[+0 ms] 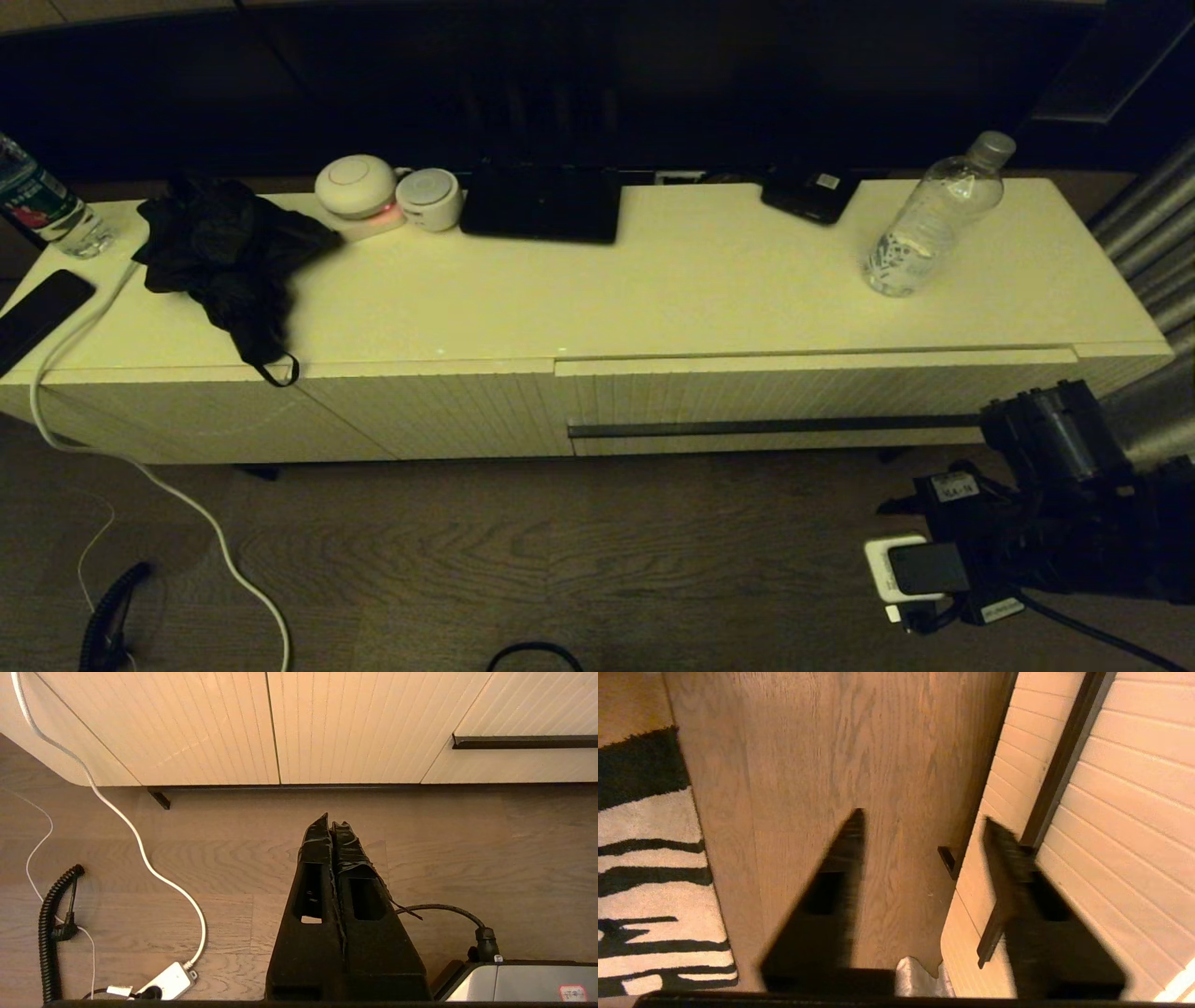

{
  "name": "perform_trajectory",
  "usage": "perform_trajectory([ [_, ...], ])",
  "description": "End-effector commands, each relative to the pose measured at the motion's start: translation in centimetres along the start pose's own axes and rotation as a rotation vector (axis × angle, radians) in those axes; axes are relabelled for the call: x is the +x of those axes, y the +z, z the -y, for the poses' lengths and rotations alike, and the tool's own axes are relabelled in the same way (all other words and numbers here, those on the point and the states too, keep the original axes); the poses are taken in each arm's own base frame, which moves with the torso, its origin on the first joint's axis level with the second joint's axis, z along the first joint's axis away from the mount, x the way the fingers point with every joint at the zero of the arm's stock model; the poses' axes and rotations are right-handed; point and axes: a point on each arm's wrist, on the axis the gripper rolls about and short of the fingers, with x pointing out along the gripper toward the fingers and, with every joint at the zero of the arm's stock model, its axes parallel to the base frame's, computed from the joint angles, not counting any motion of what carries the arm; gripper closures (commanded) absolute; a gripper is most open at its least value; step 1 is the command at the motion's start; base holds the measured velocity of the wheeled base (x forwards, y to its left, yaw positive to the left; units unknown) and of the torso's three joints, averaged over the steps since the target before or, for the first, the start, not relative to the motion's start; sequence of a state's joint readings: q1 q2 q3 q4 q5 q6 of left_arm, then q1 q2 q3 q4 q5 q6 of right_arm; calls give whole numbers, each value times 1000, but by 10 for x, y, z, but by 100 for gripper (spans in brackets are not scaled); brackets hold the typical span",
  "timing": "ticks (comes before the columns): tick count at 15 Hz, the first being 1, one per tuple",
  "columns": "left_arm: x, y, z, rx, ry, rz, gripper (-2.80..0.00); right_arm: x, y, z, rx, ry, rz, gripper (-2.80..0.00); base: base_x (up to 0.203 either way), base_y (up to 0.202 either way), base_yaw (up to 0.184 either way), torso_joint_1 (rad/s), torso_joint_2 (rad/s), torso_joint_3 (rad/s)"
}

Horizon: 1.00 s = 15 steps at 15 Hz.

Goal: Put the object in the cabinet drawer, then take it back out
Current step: Open the drawer

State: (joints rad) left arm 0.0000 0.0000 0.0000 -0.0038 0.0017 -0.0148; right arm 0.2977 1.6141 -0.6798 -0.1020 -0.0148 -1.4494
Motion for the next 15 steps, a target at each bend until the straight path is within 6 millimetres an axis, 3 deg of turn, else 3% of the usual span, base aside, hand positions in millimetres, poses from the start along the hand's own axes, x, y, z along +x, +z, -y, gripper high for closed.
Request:
perform_trajectory([
  [1,0,0,0,-1,0,2,0,10,-1,-1,-4,26,-5,-280,0,0,0,0,0,0],
  [8,0,0,0,-1,0,1,0,56,-1,3,54,74,-15,-280,0,0,0,0,0,0],
  [15,0,0,0,-1,0,1,0,83,1,19,151,62,-20,-280,0,0,0,0,0,0],
])
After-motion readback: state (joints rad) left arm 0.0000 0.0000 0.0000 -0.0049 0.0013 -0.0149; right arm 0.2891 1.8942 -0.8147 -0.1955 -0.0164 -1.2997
